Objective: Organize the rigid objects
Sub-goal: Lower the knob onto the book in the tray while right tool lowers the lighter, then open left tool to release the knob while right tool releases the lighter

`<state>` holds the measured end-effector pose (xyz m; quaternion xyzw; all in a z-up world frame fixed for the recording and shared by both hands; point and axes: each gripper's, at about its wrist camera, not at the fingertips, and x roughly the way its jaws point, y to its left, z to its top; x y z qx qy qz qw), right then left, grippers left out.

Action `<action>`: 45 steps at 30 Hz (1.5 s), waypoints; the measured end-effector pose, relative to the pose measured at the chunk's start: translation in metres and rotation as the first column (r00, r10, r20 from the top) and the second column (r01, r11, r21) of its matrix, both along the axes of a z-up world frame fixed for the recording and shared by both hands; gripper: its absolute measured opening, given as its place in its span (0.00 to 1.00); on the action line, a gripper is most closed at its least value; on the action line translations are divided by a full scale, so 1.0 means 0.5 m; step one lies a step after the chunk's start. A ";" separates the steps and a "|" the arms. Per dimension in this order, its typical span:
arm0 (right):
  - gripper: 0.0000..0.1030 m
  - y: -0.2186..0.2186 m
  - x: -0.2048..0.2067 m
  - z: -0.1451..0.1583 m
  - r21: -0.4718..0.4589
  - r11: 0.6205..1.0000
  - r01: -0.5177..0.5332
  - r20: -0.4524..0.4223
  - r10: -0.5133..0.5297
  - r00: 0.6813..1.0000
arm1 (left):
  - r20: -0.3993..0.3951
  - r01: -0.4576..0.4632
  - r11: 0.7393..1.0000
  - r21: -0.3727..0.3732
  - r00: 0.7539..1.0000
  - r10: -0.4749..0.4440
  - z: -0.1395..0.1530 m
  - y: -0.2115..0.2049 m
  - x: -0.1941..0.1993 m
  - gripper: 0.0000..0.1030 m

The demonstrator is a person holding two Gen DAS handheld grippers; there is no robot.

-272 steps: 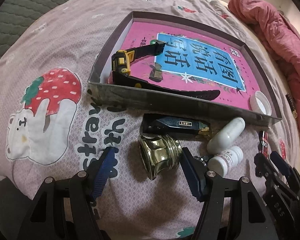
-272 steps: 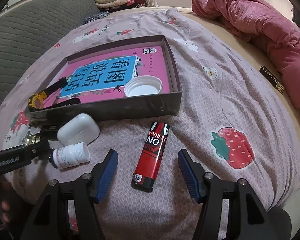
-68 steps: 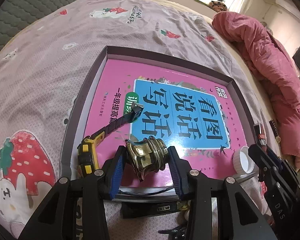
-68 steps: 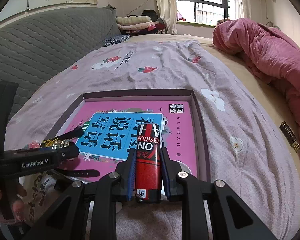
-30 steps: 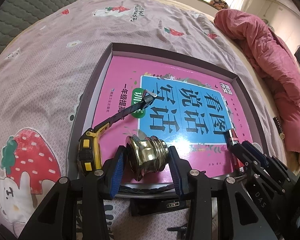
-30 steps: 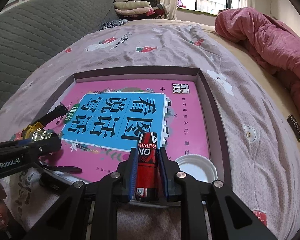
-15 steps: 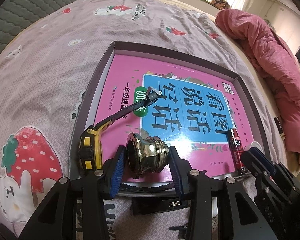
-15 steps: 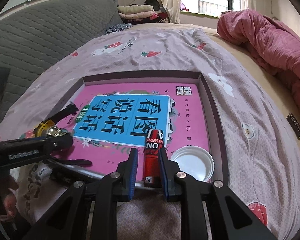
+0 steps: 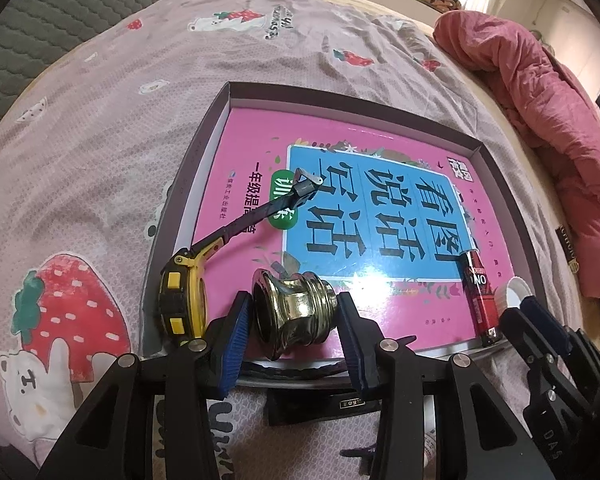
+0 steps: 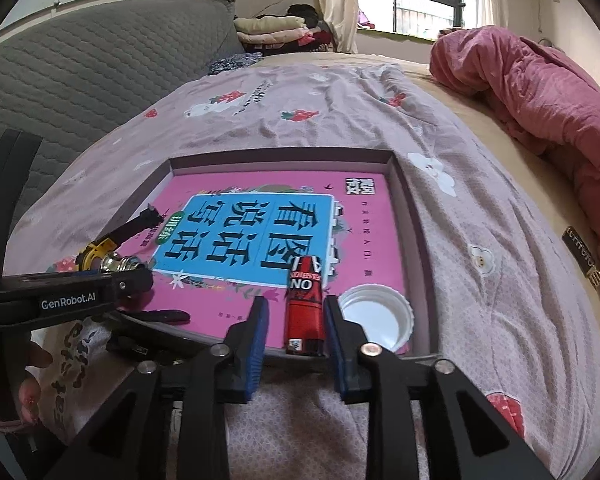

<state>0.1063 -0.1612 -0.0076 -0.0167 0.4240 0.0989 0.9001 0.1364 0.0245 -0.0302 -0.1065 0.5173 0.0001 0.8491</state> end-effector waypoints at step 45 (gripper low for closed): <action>0.40 -0.026 -0.026 0.021 0.017 0.999 0.034 0.011 -0.035 0.999 | 0.069 0.009 1.000 0.000 0.998 -0.009 0.053 0.008 -0.037 0.57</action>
